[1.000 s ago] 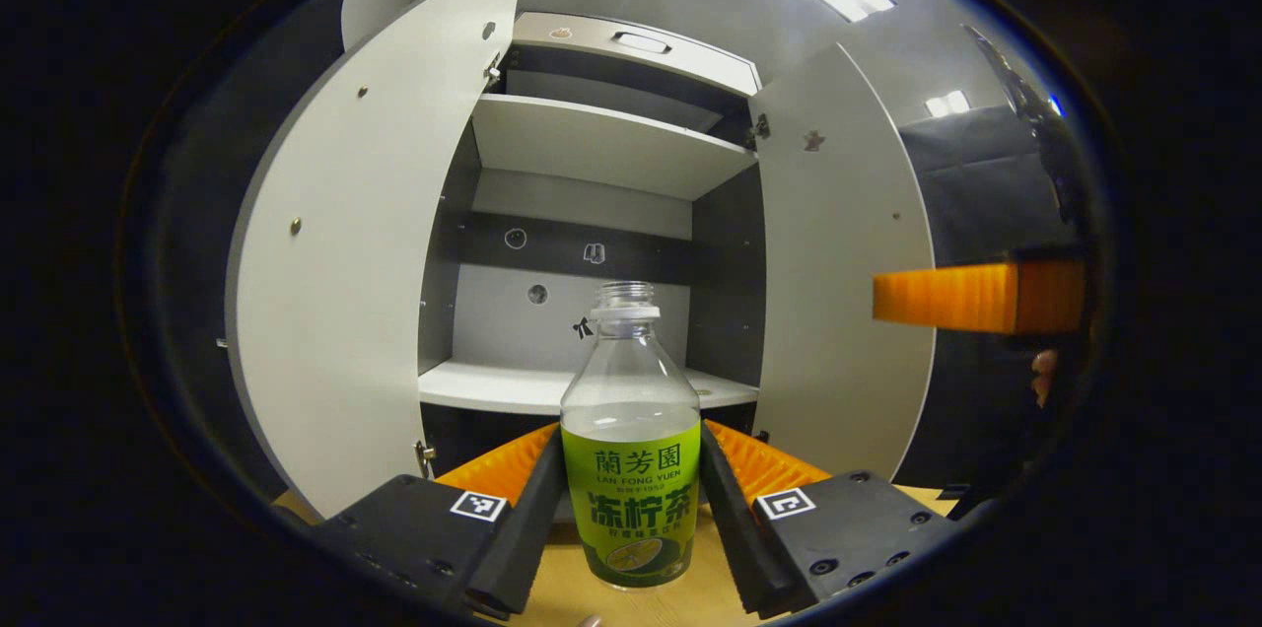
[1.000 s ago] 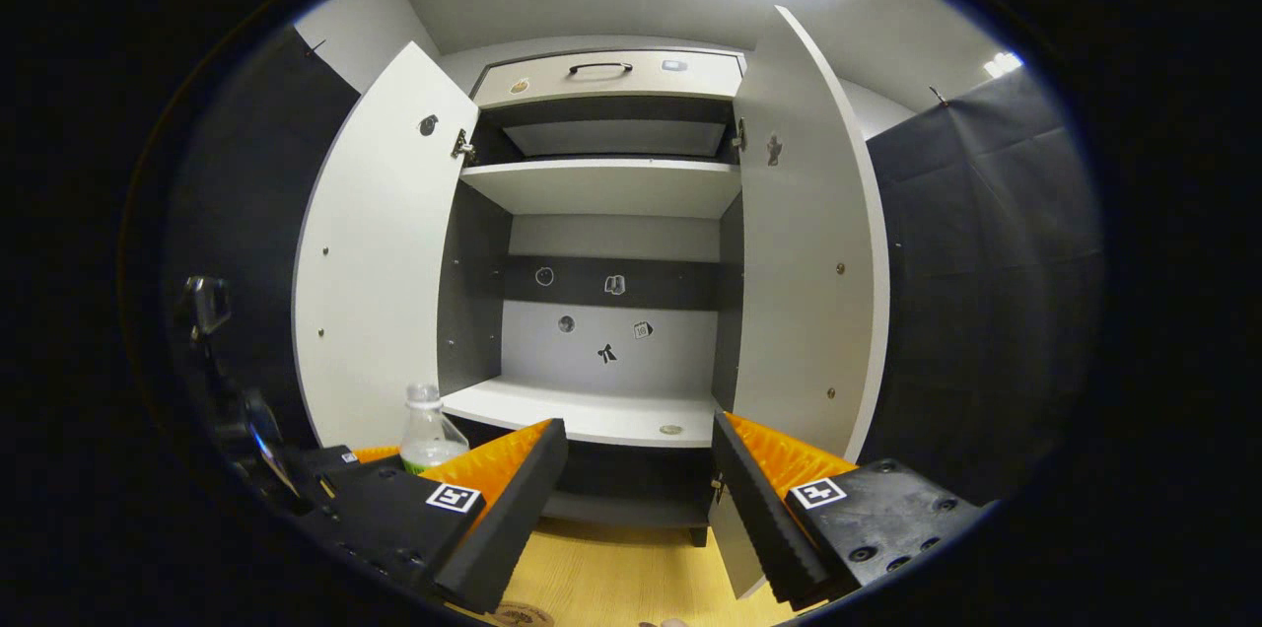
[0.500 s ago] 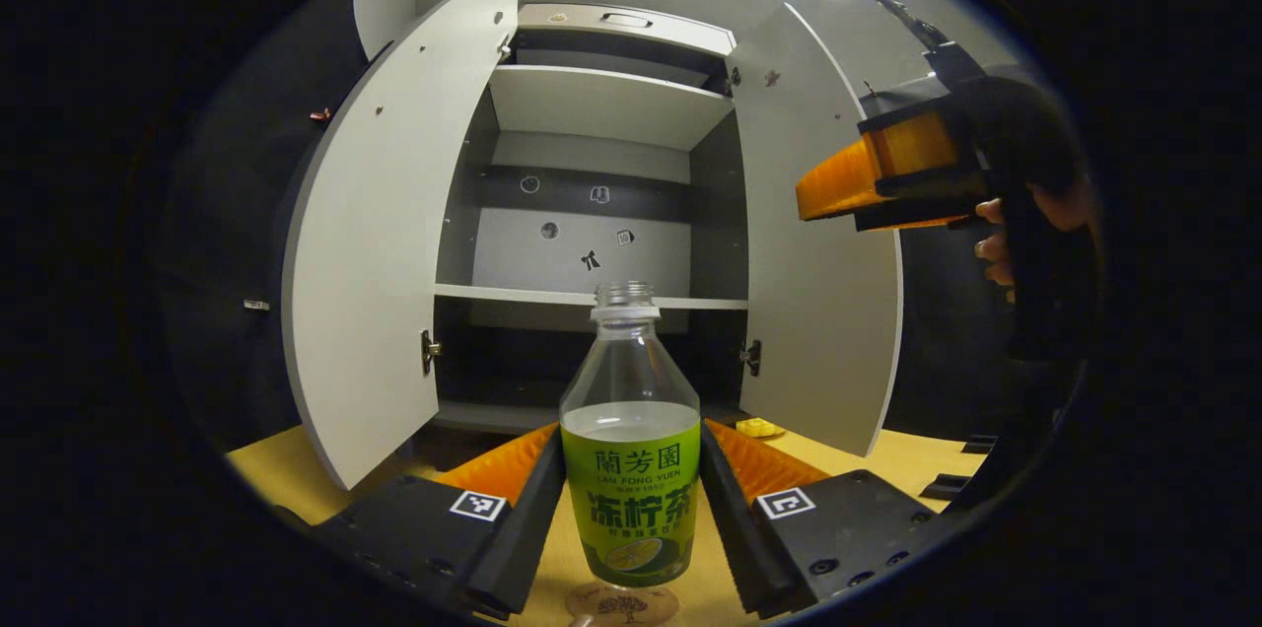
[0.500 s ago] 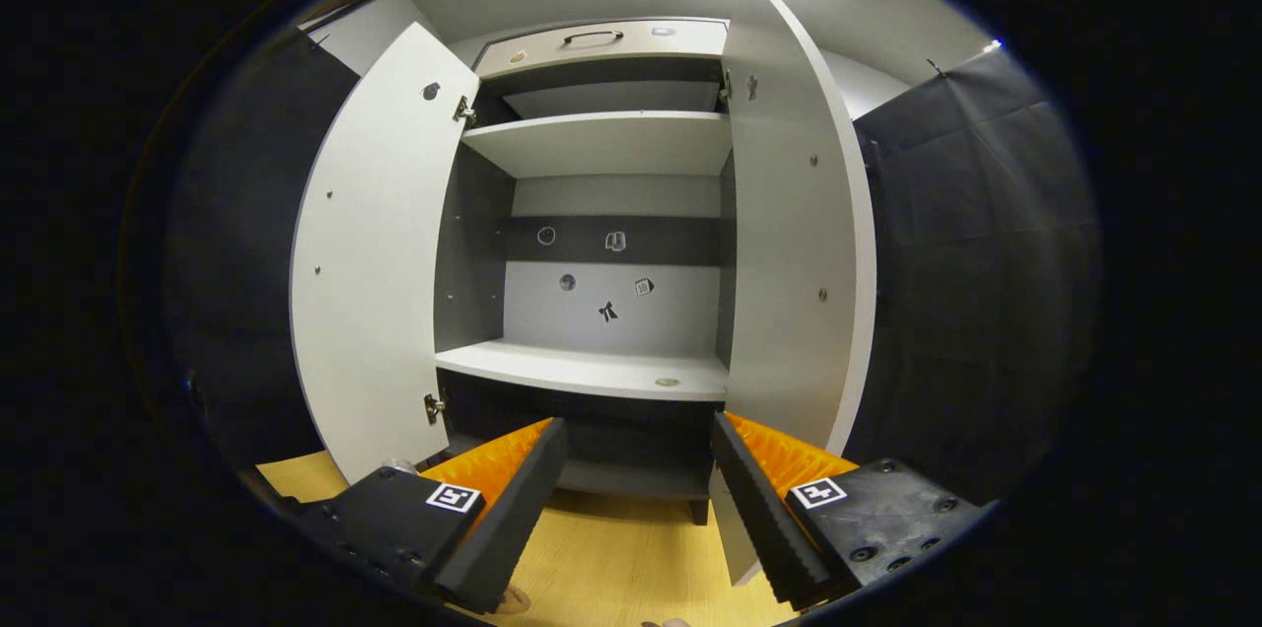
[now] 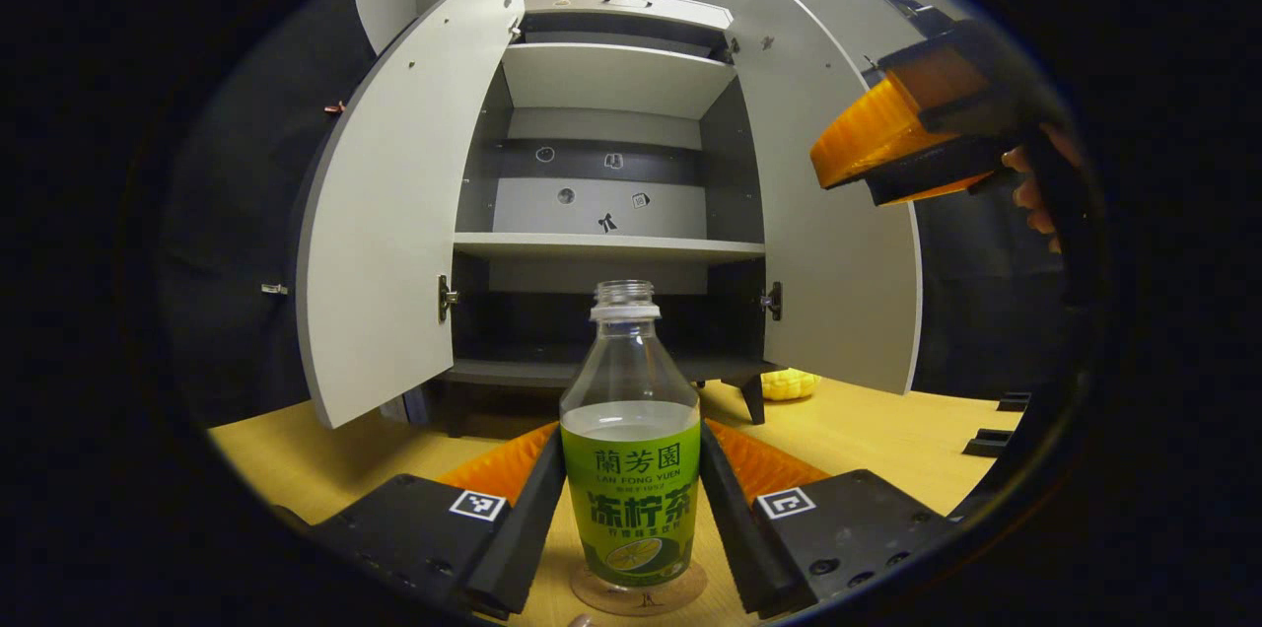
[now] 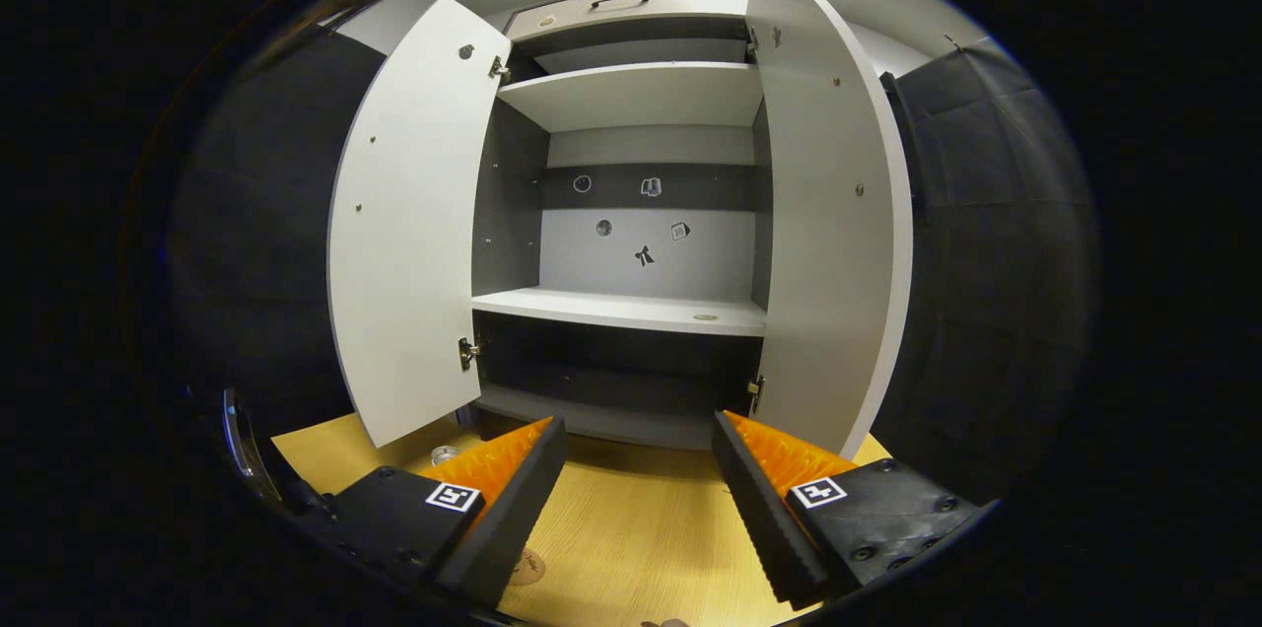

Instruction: Grasp the bottle in the cabinet with the left hand and place it on the coaster, then close the right door with the right hand and the left door with the left hand.

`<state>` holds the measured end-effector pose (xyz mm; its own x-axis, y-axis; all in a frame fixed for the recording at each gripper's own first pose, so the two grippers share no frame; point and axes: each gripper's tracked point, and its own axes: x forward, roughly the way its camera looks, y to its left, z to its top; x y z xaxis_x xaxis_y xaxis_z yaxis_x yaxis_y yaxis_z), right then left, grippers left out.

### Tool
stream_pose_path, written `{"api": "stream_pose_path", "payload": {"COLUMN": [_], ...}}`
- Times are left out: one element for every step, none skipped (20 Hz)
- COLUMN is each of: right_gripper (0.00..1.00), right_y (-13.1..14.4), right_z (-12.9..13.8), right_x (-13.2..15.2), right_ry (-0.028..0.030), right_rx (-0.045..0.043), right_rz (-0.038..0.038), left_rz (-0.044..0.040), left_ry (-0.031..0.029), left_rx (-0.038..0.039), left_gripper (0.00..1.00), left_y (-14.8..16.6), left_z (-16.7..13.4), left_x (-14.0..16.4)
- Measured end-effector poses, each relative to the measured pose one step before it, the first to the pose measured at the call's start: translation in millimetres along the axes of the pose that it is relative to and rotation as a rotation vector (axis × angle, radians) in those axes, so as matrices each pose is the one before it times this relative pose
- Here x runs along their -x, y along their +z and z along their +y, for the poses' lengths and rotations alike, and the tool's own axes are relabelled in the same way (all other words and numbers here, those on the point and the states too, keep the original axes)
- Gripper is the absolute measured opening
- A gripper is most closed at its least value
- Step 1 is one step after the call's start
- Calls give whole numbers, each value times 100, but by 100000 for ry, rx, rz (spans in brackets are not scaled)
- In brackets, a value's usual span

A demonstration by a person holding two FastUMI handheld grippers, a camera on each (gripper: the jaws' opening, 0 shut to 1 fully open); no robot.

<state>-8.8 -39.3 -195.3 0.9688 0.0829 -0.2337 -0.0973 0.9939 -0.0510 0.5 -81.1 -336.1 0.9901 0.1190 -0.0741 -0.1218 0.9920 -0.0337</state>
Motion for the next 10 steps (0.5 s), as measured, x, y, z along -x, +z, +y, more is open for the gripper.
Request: {"api": "stream_pose_path", "payload": {"right_gripper": [98,98,98,98,98,98,98,98,98,98], "right_y": [-397,-530,-522,-318,-215,-56,-177,-178,-151,-195], "right_z": [142,231,79,-4,-26,-93,-143,-60,6,68], "right_x": [-13,-32,110,58,157,30,63,16,59,57], "right_ry": [253,653,297,102,-43,-239,-205,-212,-92,235], "right_rx": [-1072,-1608,-1495,-1042,-414,155,421,488,297,-29], "right_rz": [1036,1347,1281,849,488,184,255,377,261,640], "left_rz": [495,596,1051,539,-121,-448,-1035,-57,-1038,-600], "left_ry": [-540,-436,-40,-350,-169,-162,-255,-415,-392,-533], "left_rx": [-331,-217,-77,170,301,-42,-245,-284,-661,-805], "left_gripper": [77,77,77,77,78,78,79,78,79,80], "left_y": [-370,-536,-500,-463,-258,-84,217,-242,132,-48], "left_z": [-146,-183,-38,-86,4,-34,-36,-178,-69,-113], "left_x": [-13,-21,40,76,22,132,43,-42,-5,-27]}}
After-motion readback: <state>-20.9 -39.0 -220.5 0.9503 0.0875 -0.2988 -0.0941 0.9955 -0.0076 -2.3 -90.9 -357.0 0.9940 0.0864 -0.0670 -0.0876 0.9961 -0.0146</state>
